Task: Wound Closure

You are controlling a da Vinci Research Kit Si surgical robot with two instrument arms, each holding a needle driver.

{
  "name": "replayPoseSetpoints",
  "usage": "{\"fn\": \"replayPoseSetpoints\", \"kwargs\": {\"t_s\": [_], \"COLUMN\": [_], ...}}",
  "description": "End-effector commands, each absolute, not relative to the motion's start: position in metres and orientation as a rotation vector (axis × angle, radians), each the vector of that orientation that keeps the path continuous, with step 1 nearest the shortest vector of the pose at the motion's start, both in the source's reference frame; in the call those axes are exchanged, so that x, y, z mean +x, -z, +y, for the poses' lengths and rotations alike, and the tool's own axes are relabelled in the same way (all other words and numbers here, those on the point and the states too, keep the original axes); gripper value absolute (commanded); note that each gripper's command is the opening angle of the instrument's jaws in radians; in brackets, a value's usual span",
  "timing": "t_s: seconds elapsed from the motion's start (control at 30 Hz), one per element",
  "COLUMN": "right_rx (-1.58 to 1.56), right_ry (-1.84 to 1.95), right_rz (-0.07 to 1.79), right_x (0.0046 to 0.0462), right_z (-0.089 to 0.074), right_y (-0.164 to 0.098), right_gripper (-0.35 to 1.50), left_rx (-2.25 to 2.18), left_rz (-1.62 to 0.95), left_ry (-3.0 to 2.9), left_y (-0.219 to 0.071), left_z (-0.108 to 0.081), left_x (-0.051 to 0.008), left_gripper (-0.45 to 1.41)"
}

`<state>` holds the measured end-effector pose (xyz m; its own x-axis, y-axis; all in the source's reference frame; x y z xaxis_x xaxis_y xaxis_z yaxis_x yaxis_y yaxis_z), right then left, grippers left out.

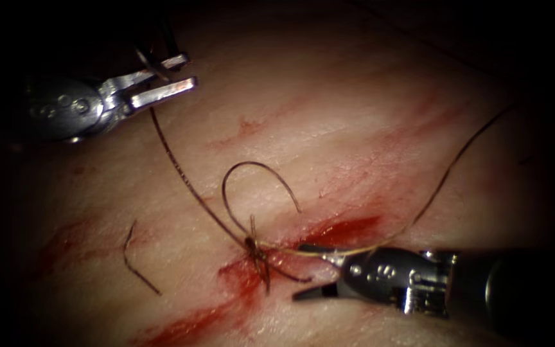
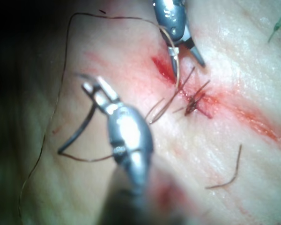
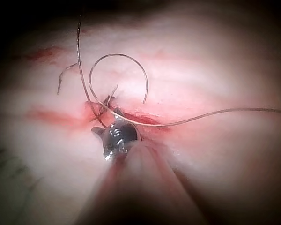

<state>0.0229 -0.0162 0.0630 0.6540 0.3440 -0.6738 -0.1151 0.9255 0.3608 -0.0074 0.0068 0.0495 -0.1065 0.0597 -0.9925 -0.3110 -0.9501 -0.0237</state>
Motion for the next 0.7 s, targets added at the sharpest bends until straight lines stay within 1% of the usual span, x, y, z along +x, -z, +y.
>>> {"fn": "replayPoseSetpoints", "kwargs": {"t_s": [0.03,0.3,0.47,0.53,0.57,0.6,0.63,0.67,0.7], "right_rx": [0.309,0.327,0.322,0.322,0.316,0.31,0.307,0.312,0.317], "right_ry": [-0.256,-0.246,-0.236,-0.234,-0.215,-0.196,-0.183,-0.178,-0.176], "right_rz": [0.821,0.832,0.83,0.827,0.827,0.83,0.829,0.829,0.827], "right_x": [0.0239,0.0261,0.0264,0.0263,0.0261,0.0258,0.0256,0.0251,0.0249], "right_z": [-0.017,-0.018,-0.018,-0.0179,-0.018,-0.018,-0.0181,-0.0182,-0.0181], "right_y": [-0.0646,-0.0646,-0.0647,-0.0648,-0.0649,-0.0649,-0.0649,-0.0647,-0.0647], "right_gripper": [1.1,1.06,1.06,1.03,0.86,0.31,-0.15,-0.35,-0.35], "left_rx": [-1.913,-1.913,-1.914,-1.914,-1.914,-1.914,-1.914,-1.914,-1.914], "left_rz": [0.278,0.278,0.277,0.277,0.277,0.277,0.277,0.277,0.277], "left_ry": [-2.148,-2.148,-2.148,-2.148,-2.148,-2.148,-2.148,-2.148,-2.148], "left_y": [-0.0501,-0.0501,-0.0501,-0.0501,-0.0501,-0.0501,-0.0501,-0.0501,-0.0501], "left_z": [0.0066,0.0066,0.0066,0.0066,0.0066,0.0066,0.0066,0.0066,0.0066], "left_x": [-0.0079,-0.0079,-0.0078,-0.0078,-0.0078,-0.0078,-0.0078,-0.0078,-0.0078], "left_gripper": [-0.45,-0.45,-0.45,-0.45,-0.45,-0.45,-0.45,-0.45,-0.45]}}
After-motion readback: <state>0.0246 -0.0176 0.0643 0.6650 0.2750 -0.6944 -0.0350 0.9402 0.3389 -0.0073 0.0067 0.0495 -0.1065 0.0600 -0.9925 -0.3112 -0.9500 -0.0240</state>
